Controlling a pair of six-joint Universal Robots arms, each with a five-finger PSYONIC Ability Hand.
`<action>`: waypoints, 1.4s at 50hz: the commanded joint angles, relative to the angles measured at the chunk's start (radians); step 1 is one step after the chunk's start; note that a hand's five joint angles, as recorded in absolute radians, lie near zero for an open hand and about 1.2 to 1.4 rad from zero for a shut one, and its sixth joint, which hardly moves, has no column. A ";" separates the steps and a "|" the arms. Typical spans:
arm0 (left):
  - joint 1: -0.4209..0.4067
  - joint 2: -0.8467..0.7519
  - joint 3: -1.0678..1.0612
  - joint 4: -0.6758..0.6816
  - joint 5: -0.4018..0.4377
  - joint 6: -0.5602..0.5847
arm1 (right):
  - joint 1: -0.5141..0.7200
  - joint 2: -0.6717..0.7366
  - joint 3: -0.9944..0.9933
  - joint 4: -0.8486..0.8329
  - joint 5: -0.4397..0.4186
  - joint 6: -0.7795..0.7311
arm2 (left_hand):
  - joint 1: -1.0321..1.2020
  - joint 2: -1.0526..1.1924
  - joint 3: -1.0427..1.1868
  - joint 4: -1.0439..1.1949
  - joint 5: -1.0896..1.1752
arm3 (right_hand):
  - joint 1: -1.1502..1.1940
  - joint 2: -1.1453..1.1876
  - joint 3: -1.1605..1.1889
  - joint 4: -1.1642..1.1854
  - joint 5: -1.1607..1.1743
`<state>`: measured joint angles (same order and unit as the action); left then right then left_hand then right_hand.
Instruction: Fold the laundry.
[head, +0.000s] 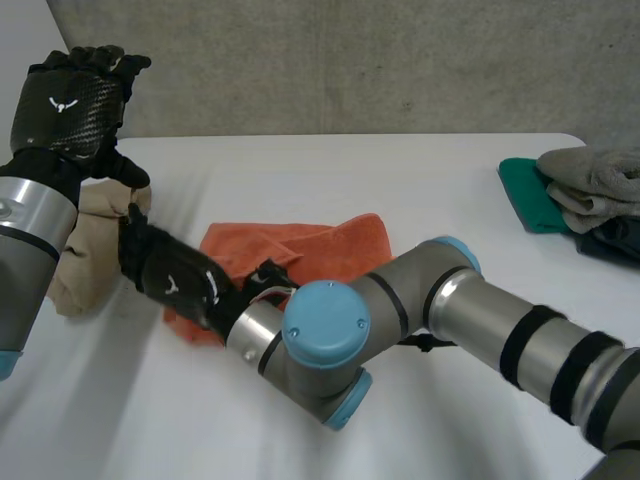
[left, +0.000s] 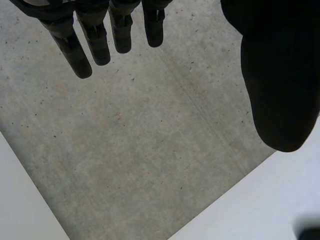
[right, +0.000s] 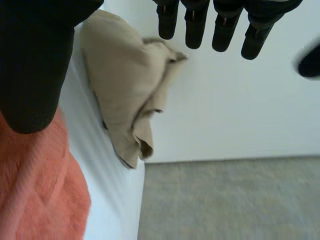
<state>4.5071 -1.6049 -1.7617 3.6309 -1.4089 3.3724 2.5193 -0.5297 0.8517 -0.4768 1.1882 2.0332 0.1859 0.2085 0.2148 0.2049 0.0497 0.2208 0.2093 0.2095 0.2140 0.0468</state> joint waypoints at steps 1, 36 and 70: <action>-0.006 -0.015 0.005 0.000 0.001 0.001 | -0.056 -0.223 0.187 0.006 0.102 0.263 | -0.011 -0.034 -0.040 -0.030 -0.050 | -0.046 -0.035 -0.035 -0.040 -0.047; -0.213 -0.317 -0.055 -0.155 -0.012 -0.022 | -0.361 -0.340 0.423 0.408 0.166 0.745 | -0.011 -0.034 -0.040 -0.030 -0.050 | 0.004 0.015 0.015 0.010 0.003; -0.097 -0.393 0.131 -0.147 -0.251 0.144 | -0.355 -0.297 0.478 0.273 0.309 0.634 | -0.011 -0.034 -0.040 -0.030 -0.050 | 0.520 0.532 0.532 0.527 0.520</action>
<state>4.4324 -2.0902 -1.5027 3.4931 -1.7281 3.5936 2.1781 -0.8397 1.3249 -0.1928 1.4954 2.6676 0.1859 0.2064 0.2113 0.2044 0.0500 0.6190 0.6202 0.6240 0.6213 0.4465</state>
